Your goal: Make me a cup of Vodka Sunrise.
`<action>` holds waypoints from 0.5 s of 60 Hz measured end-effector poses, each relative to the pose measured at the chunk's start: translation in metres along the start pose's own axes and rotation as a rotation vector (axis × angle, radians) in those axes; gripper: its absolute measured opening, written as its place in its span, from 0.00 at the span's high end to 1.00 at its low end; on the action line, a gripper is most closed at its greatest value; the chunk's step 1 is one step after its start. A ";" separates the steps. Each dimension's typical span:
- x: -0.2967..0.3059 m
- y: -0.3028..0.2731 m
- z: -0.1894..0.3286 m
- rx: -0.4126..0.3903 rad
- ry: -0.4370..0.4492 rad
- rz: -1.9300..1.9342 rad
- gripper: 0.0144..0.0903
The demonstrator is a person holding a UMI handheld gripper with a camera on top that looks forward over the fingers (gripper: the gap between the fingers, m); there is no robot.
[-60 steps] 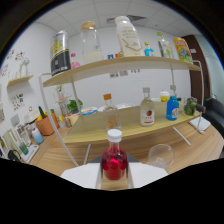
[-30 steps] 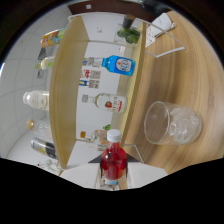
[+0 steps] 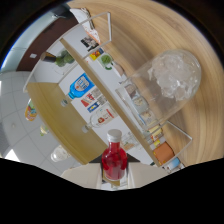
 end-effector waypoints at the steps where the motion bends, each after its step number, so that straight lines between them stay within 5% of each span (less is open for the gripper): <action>1: 0.000 0.000 0.000 0.000 0.000 0.001 0.73; 14: 0.000 0.012 -0.001 0.003 0.067 -0.262 0.74; 30: -0.009 0.069 -0.001 -0.016 0.196 -1.246 0.73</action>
